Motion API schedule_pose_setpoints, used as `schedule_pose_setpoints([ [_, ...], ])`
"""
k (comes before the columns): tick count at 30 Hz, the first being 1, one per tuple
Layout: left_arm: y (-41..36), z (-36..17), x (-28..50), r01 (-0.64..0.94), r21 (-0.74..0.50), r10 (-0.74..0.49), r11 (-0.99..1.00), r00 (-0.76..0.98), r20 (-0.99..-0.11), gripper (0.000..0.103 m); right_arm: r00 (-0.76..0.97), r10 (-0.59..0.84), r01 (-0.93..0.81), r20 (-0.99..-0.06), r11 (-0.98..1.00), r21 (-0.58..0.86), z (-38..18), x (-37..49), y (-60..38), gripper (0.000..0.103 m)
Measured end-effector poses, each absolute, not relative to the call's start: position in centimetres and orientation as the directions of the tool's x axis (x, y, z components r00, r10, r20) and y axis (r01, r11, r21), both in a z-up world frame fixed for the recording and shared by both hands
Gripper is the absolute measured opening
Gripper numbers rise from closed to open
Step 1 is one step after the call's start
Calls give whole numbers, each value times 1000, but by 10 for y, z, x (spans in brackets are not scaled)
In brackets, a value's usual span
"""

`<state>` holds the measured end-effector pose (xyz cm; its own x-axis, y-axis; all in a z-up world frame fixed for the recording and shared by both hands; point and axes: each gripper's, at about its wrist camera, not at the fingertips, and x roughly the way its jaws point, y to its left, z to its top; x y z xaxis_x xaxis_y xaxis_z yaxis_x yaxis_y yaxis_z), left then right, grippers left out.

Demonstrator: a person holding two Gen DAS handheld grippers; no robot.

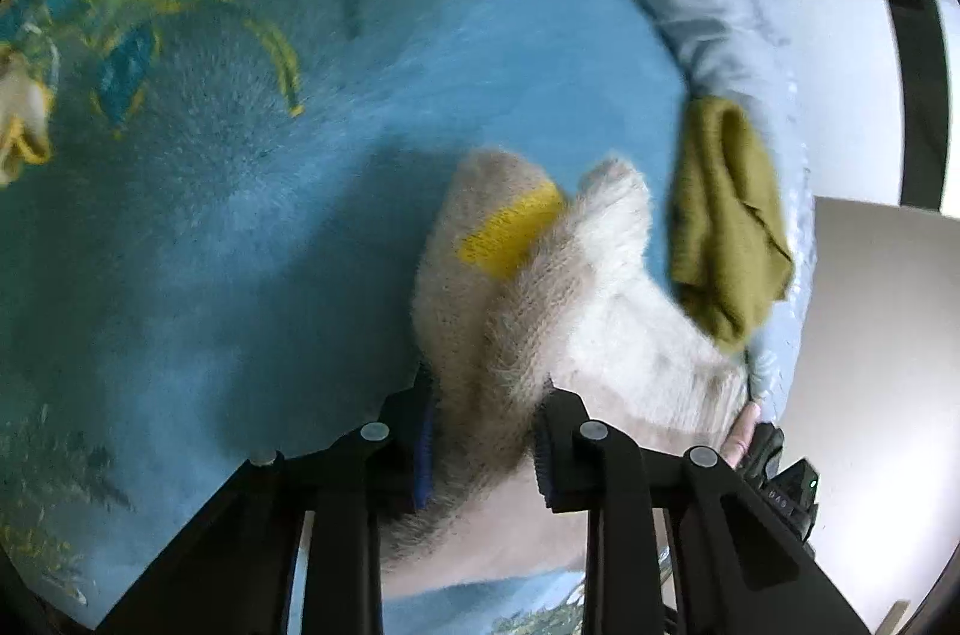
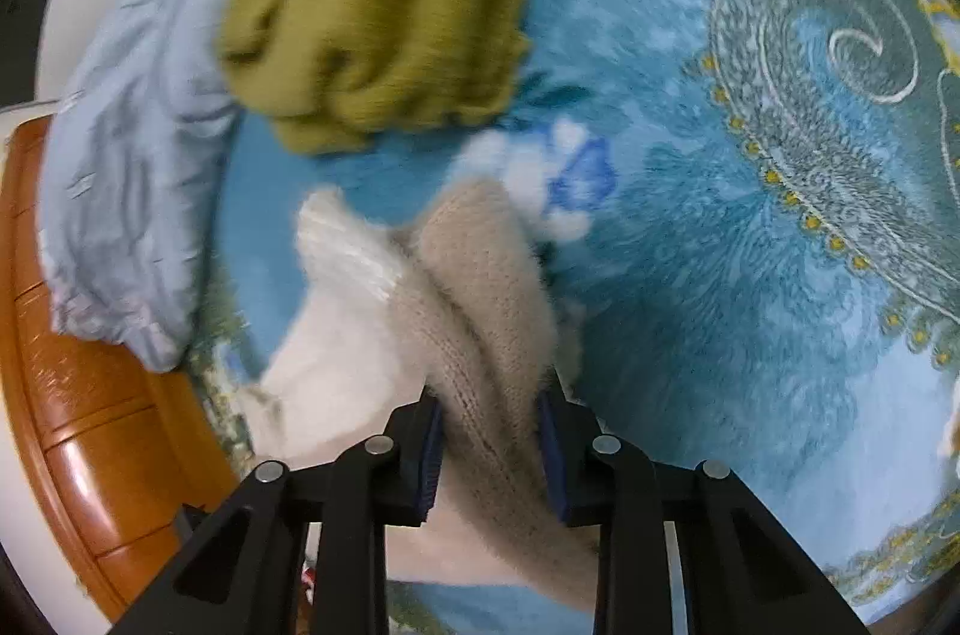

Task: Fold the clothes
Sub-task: 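Lift the folded sweater off the sheet with both grippers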

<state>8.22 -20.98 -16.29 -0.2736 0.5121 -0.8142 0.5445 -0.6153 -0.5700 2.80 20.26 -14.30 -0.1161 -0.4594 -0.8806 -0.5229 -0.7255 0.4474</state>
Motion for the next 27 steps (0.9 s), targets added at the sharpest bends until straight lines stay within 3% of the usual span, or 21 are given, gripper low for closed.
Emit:
schedule_pose_setpoints([
  [5, -208, -108, 92, 462, -585, 484, -667, -329, -811, 27, -197, -470, -462, -860, -730, 504, -83, 66, 180, 29],
  [12, -188, -49, 115, 356, -618, 485, -701, -398, -779, 27, -312, -469, -402, -826, -723, 562, -1, 111, 221, 29],
  [21, -165, 26, 146, 213, -637, 491, -740, -476, -730, 26, -444, -476, -349, -759, -688, 636, 63, 160, 258, 29],
  [27, -103, 76, 175, 164, -616, 437, -771, -567, -698, 26, -514, -520, -235, -683, -680, 695, 104, 174, 311, 29],
])
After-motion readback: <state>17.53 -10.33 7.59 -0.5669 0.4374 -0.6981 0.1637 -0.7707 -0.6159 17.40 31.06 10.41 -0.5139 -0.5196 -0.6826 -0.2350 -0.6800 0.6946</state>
